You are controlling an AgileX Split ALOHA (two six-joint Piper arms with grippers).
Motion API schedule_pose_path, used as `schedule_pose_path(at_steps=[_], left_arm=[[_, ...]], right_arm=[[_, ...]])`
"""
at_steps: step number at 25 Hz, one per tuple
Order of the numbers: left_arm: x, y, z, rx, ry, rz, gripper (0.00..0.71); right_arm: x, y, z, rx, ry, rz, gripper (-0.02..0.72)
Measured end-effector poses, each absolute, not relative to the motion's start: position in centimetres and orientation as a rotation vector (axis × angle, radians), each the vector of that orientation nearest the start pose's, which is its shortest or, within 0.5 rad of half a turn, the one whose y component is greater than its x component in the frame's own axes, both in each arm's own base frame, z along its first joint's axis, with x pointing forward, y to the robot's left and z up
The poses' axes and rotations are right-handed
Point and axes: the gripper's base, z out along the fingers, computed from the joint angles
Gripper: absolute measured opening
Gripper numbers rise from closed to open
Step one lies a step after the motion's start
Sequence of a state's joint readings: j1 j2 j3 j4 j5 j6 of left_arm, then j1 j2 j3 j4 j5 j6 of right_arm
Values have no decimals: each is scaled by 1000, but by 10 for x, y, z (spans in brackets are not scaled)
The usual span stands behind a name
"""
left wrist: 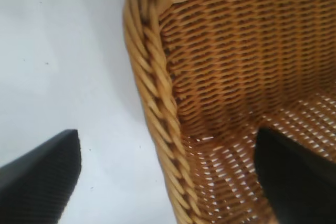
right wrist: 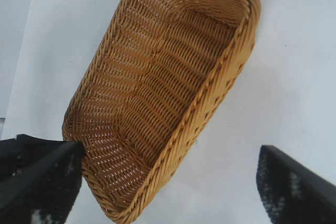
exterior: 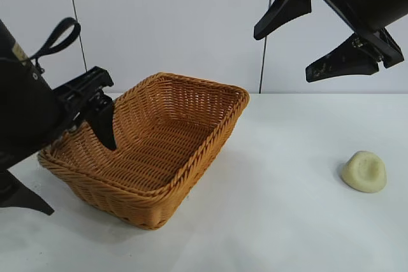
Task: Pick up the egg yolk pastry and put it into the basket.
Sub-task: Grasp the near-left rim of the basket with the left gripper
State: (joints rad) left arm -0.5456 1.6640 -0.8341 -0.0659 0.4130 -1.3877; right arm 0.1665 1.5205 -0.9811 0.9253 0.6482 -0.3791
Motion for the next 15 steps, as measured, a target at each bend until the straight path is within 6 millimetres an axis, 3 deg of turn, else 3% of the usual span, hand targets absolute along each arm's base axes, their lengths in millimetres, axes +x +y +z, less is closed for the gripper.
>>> schedule_pose_path(at_steps=[5, 9, 15], left_arm=[[263, -162, 137, -1272, 2625, -489, 645], [264, -162, 131, -1277, 2631, -476, 631], [267, -164, 133, -1270, 2616, -500, 468]], right_arm=[[299, 95, 256, 105, 2497, 876, 646], [299, 95, 256, 105, 2497, 876, 646], [299, 95, 256, 105, 2496, 876, 646]])
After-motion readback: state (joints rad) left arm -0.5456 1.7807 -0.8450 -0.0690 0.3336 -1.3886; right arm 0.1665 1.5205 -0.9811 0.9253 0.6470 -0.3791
